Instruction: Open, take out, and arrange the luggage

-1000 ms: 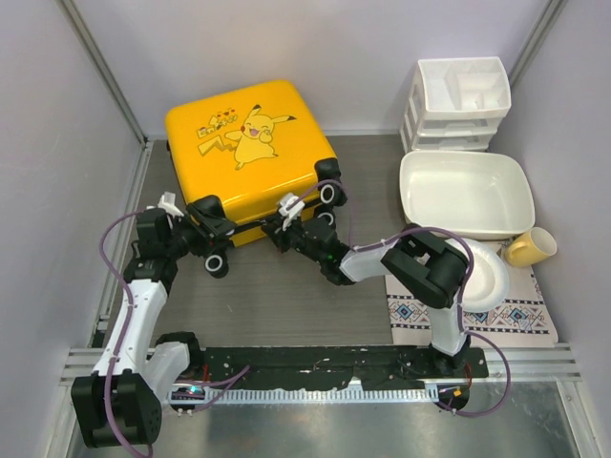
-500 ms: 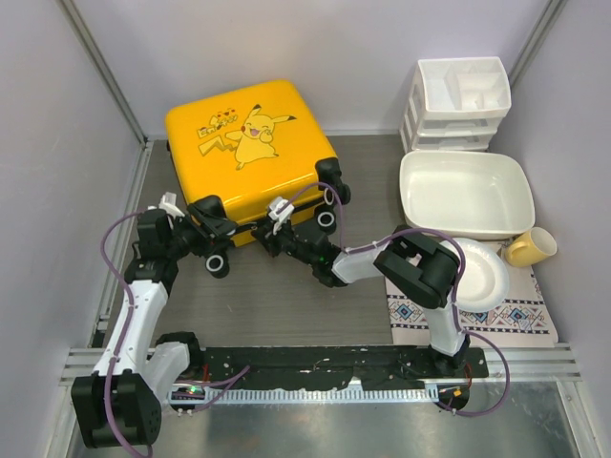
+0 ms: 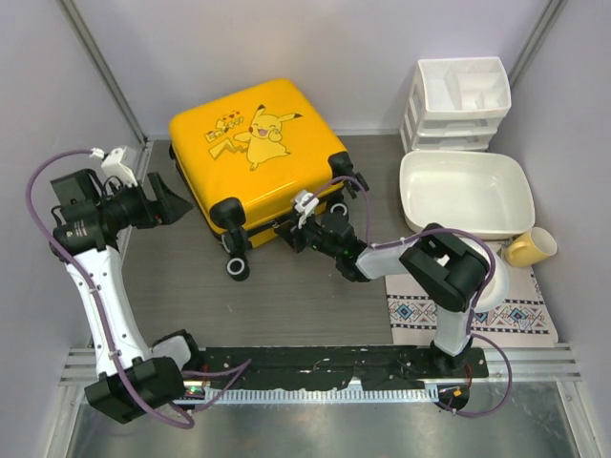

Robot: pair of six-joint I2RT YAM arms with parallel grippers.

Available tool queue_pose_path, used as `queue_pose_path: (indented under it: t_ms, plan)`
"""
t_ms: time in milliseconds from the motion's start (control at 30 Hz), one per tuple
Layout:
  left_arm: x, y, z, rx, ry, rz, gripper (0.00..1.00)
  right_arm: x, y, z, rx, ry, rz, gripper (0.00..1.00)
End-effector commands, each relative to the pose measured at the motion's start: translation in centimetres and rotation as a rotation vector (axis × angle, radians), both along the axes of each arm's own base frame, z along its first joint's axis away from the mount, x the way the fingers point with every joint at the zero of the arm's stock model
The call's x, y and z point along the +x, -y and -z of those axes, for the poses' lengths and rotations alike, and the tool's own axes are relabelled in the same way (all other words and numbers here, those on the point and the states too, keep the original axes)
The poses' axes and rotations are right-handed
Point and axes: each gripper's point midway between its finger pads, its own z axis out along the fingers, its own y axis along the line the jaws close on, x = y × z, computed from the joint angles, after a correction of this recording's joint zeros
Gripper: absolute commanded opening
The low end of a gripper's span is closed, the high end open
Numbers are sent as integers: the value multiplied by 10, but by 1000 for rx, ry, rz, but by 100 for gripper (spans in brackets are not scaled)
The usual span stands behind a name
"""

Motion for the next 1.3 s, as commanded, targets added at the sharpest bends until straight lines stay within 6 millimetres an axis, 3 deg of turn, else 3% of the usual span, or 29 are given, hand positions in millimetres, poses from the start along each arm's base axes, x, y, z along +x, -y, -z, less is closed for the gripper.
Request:
queue_pose_path:
  t_ms: [0, 33, 100, 167, 300, 333, 367, 433, 500, 533, 567, 667, 733, 767, 900, 967, 1100, 1267]
  plan:
    - [8, -25, 6, 51, -2, 21, 86, 21, 28, -64, 114, 125, 51, 1]
    - [14, -32, 6, 69, 5, 3, 86, 31, 42, -68, 112, 131, 76, 1]
    - [32, -44, 8, 108, 37, 6, 86, 32, 52, -61, 86, 125, 63, 1]
    - [39, -44, 11, 128, 56, 73, 85, 31, 63, -61, 76, 130, 54, 1]
    - [49, -42, 40, 77, -12, 111, 82, 14, 58, -58, 89, 92, -2, 1]
    - [49, -41, 46, 78, -15, 111, 76, 12, 56, -55, 88, 83, -8, 1]
    - [49, -36, 59, 74, -12, 132, 72, 6, 50, -55, 93, 83, -23, 1]
    - [44, -21, 66, 97, 21, 195, 55, 4, 48, -55, 103, 70, -26, 1]
    - [34, 10, 90, 124, 5, 291, 46, 2, 46, -54, 108, 62, -28, 1]
    - [30, 20, 95, 156, 15, 314, 43, 2, 45, -55, 112, 59, -30, 1]
    - [26, 40, 113, 164, 7, 367, 41, 1, 44, -55, 113, 60, -33, 1]
    - [28, 65, 128, 145, 33, 362, 34, -3, 40, -57, 118, 62, -45, 1]
    - [32, 79, 130, 118, 36, 356, 29, -11, 31, -59, 126, 65, -67, 1]
    - [32, 100, 130, 108, 62, 406, 28, -16, 26, -61, 137, 67, -79, 1]
    - [37, 140, 124, 37, 70, 396, 18, -37, 2, -68, 174, 55, -113, 1]
    - [40, 159, 123, 43, 94, 403, 14, -57, -14, -74, 195, 57, -149, 1]
    - [51, 178, 128, 40, 84, 370, 8, -86, -34, -85, 240, 55, -145, 1]
    - [70, 170, 131, -9, 22, 235, 6, -87, -33, -74, 254, 68, -30, 1]
